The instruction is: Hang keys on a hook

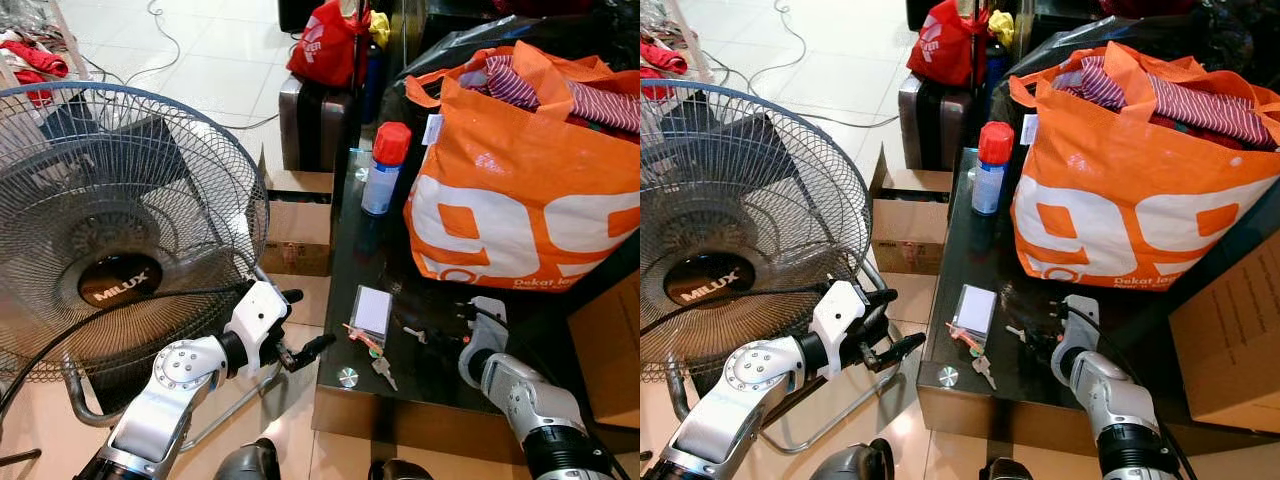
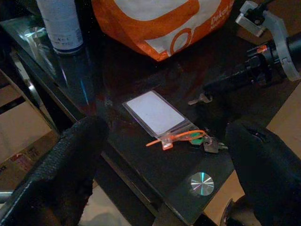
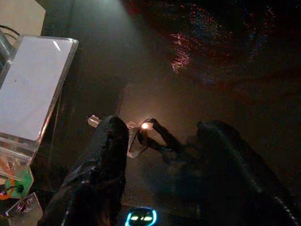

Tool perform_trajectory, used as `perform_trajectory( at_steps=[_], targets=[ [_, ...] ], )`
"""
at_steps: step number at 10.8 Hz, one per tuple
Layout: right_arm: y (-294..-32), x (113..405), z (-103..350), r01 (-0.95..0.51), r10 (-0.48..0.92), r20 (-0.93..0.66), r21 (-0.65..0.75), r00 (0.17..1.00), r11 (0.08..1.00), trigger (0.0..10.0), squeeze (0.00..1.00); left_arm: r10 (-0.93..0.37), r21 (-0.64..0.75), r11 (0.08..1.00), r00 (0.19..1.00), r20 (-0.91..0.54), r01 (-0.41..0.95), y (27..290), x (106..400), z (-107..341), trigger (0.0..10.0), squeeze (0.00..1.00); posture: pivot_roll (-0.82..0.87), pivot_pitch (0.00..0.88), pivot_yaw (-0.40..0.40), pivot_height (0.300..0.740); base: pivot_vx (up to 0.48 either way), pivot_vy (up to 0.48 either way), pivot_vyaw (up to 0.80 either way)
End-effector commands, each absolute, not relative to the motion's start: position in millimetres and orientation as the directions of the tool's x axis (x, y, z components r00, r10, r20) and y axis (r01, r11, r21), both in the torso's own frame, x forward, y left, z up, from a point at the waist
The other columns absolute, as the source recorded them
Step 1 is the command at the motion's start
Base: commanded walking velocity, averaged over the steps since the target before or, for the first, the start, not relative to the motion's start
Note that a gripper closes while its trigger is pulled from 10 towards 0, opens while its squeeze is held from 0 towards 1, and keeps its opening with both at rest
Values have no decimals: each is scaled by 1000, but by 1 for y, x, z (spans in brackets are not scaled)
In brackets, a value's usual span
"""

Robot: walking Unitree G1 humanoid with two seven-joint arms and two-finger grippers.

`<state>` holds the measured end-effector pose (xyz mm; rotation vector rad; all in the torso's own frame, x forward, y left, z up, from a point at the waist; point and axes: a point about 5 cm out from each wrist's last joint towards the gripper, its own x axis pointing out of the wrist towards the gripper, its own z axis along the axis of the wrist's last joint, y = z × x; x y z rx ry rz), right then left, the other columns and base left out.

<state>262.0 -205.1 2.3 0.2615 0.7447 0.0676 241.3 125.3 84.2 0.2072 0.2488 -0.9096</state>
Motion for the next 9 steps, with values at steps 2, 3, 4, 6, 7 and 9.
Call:
perform_trajectory(
  at_steps=[2, 3, 4, 6, 7, 9],
  targets=[
    [-207, 260, 2, -10, 126, -671, 174, 731, 985, 2314, 0, -755, 71, 591, 582, -301, 804, 125, 240, 85, 10000, 0, -97, 145, 0, 740, 0, 0, 0],
    [-206, 261, 2, -9, 125, -670, 174, 732, 985, 1686, 0, -755, 72, 590, 582, -302, 804, 125, 240, 85, 10000, 0, -98, 145, 1, 740, 0, 0, 0],
    [-207, 261, 1, -9, 116, -672, 161, 732, 987, 941, 0, -756, 72, 590, 581, -301, 804, 125, 240, 86, 10000, 0, -98, 144, 2, 740, 0, 0, 0],
    [-209, 261, 1, -3, 108, -672, 156, 733, 988, 0, 0, -757, 72, 589, 580, -299, 805, 124, 240, 86, 10000, 0, -99, 143, 2, 740, 0, 0, 0],
    [-209, 261, 1, -3, 108, -671, 155, 734, 988, 0, 0, -758, 72, 588, 580, -298, 805, 124, 240, 87, 10000, 0, -99, 143, 3, 740, 0, 0, 0],
    [-209, 261, 1, -3, 106, -670, 154, 735, 988, 0, 0, -758, 72, 587, 580, -298, 806, 124, 241, 86, 10000, 0, -99, 143, 2, 740, 0, 0, 0]
  ],
)
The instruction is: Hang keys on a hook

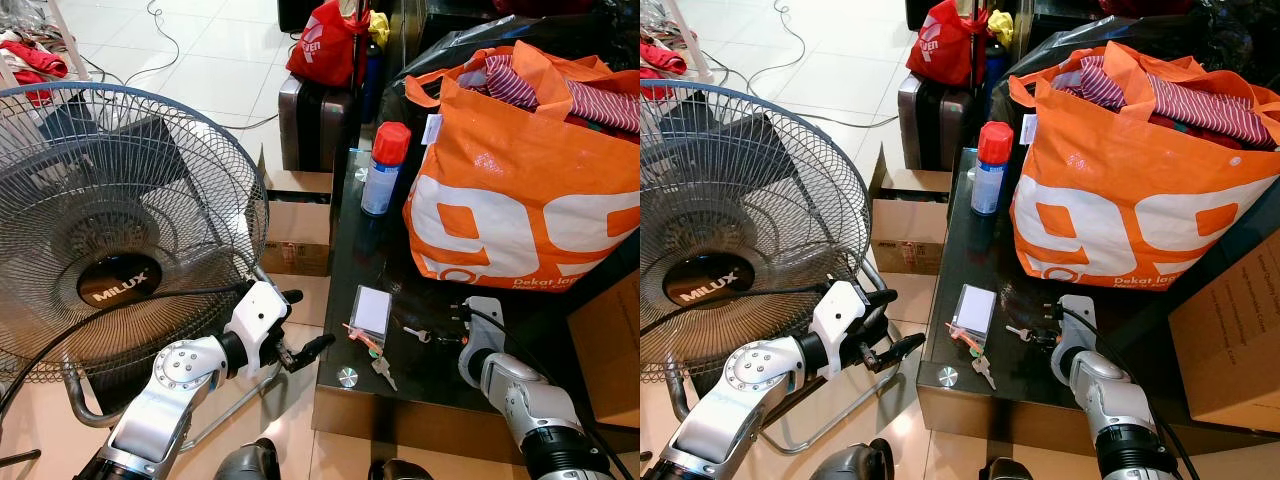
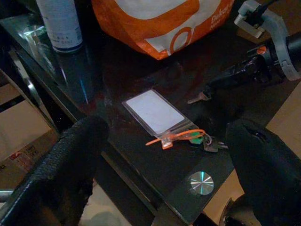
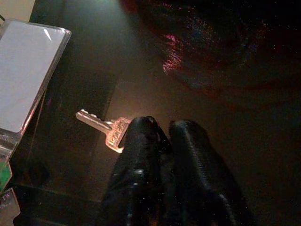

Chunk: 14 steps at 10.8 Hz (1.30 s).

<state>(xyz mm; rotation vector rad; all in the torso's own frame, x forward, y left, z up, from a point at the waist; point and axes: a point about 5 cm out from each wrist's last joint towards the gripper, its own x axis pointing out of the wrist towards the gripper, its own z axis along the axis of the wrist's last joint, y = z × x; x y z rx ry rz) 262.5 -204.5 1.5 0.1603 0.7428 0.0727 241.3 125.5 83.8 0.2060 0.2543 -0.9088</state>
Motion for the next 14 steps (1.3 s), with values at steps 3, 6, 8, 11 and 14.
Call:
perform_trajectory(
  at_steps=[3, 6, 8, 11, 14],
  targets=[
    [-209, 261, 2, -26, 103, -668, 124, 737, 992, 0, 0, -757, 73, 587, 579, -302, 806, 124, 241, 86, 10000, 0, -99, 145, 2, 740, 0, 0, 0],
    [-209, 261, 5, -19, 99, -654, 128, 750, 992, 0, 0, -757, 78, 587, 581, -299, 806, 123, 241, 86, 10000, 0, -98, 140, 2, 740, 0, 0, 0],
    [-217, 264, 24, -38, 91, -570, 105, 817, 994, 0, 0, -752, 85, 593, 588, -296, 801, 124, 242, 87, 10000, 0, -95, 137, -1, 740, 0, 0, 0],
    [-216, 261, 73, -141, 168, -358, 99, 919, 985, 0, 0, -740, 94, 611, 610, -286, 786, 126, 243, 88, 10000, 0, -94, 124, -6, 740, 0, 0, 0],
    [-216, 249, 126, -153, 148, -87, -57, 985, 986, 0, 0, -640, 166, 727, 745, -188, 666, 132, 255, 102, 10000, 0, -90, 71, 4, 740, 0, 0, 0]
  ],
)
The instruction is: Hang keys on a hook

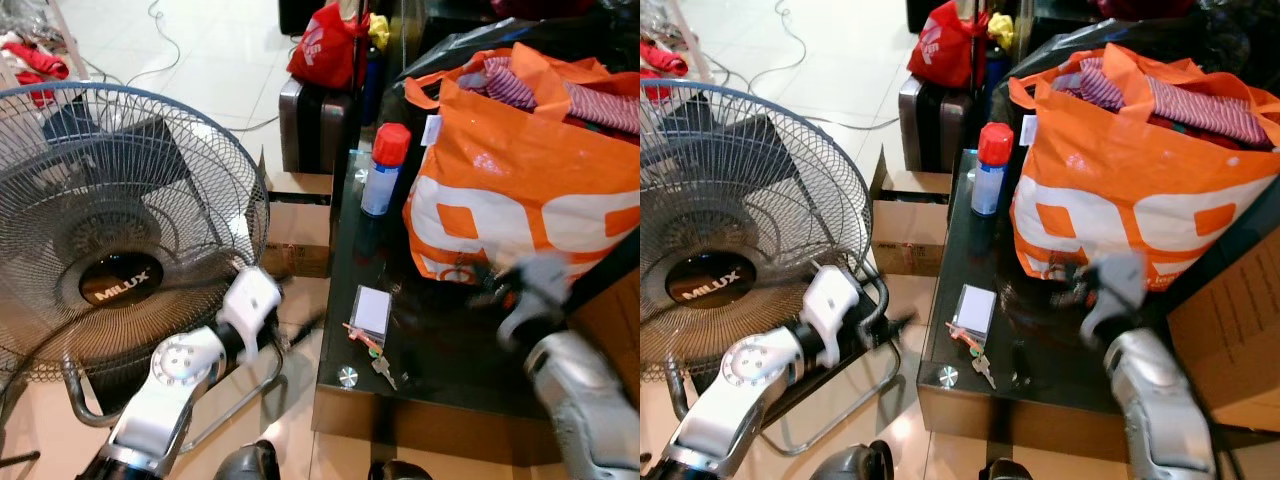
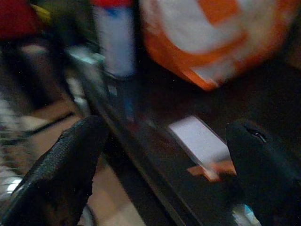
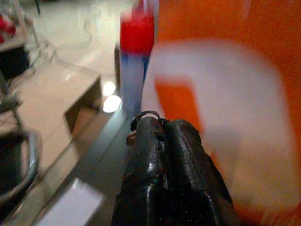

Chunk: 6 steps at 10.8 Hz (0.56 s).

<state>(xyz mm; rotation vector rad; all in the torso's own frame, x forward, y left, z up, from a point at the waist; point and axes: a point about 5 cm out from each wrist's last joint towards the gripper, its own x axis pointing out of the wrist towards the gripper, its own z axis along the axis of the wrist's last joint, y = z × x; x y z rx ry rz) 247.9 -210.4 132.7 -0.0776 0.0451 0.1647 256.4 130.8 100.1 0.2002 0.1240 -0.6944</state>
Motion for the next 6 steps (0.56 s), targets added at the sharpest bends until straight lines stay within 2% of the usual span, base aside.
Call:
perform_trajectory(
  at_steps=[1, 2, 4, 6],
  targets=[
    [-212, 244, 148, -133, 137, 24, -132, 990, 982, 0, 0, -584, 172, 782, 800, -137, 599, 133, 259, 110, 10000, 0, -89, 47, 8, 740, 0, 0, 0],
    [-210, 241, 156, -112, 122, 69, -141, 990, 984, 0, 0, -555, 174, 805, 823, -118, 567, 134, 259, 114, 10000, 0, -86, 37, 10, 740, 0, 0, 0],
    [-199, 230, 161, -47, 56, 122, -76, 991, 996, 10000, 0, -455, 164, 873, 889, -63, 458, 141, 257, 120, 10000, 0, -73, 6, -4, 740, 0, 0, 0],
    [-190, 230, 152, -27, 32, 88, -63, 996, 998, 10000, 0, -393, 178, 901, 918, -48, 395, 144, 260, 121, 10000, 0, -67, 0, -10, 740, 0, 0, 0]
  ],
)
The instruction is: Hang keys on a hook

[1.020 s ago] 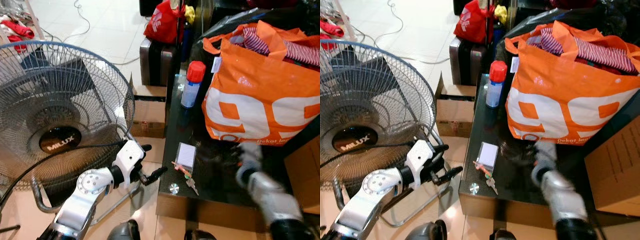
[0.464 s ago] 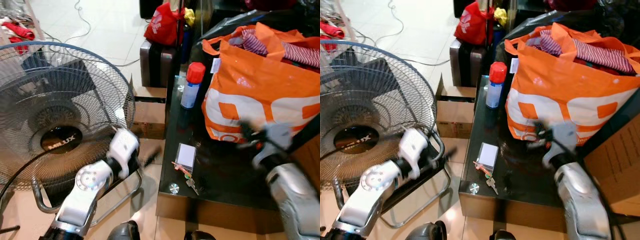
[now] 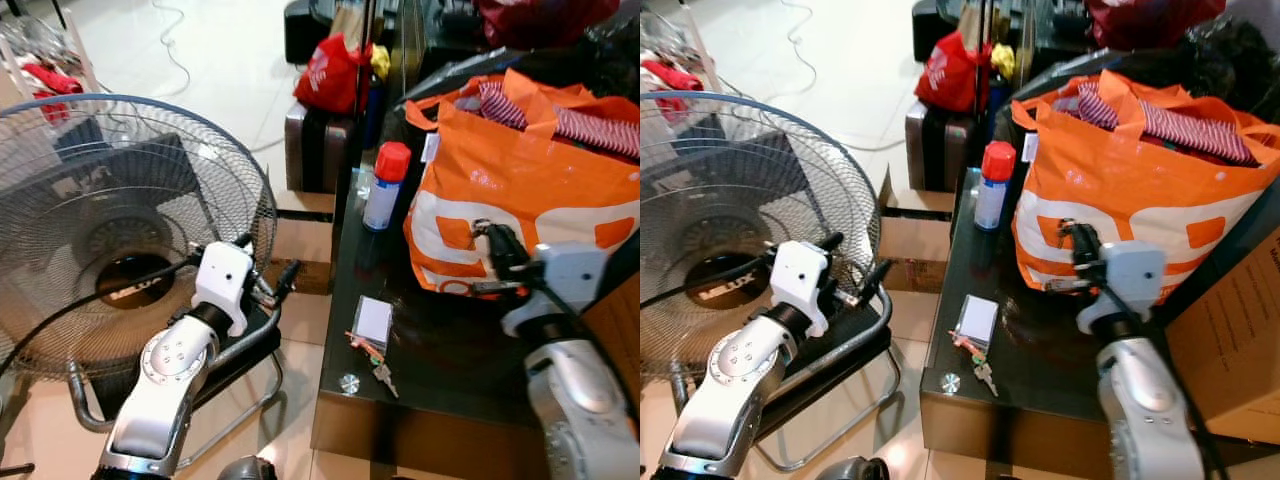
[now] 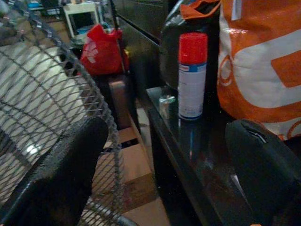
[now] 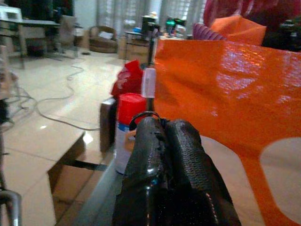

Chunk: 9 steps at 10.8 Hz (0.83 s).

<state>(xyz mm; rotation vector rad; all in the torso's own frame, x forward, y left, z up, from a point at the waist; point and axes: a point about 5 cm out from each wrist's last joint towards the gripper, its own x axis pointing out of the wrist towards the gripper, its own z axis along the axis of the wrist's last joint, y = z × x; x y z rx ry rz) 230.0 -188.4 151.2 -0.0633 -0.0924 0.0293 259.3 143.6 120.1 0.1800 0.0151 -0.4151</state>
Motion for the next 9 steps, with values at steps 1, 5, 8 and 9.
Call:
perform_trajectory(
  at_steps=[1, 5, 8, 9],
  targets=[
    [-193, 232, 152, 20, -9, 96, -113, 995, 993, 10000, 0, -388, 191, 902, 921, -42, 388, 144, 262, 123, 10000, 0, -66, 0, -10, 740, 0, 0, -731],
    [-200, 230, 150, 69, -59, 106, -98, 993, 993, 10000, 0, -349, 187, 918, 936, -36, 350, 143, 268, 121, 10000, 0, -78, 0, -8, 740, 0, 0, -800],
    [-204, 231, 143, 76, -72, 55, -67, 996, 995, 10000, 0, -335, 204, 920, 942, -28, 334, 142, 271, 123, 10000, 0, -81, 0, -8, 740, 0, -281, -800],
    [-203, 232, 143, 56, -54, 40, -55, 998, 997, 10000, 0, -336, 209, 919, 942, -30, 334, 142, 272, 123, 10000, 0, -84, 0, -6, 740, 0, -480, 0]
  ],
)
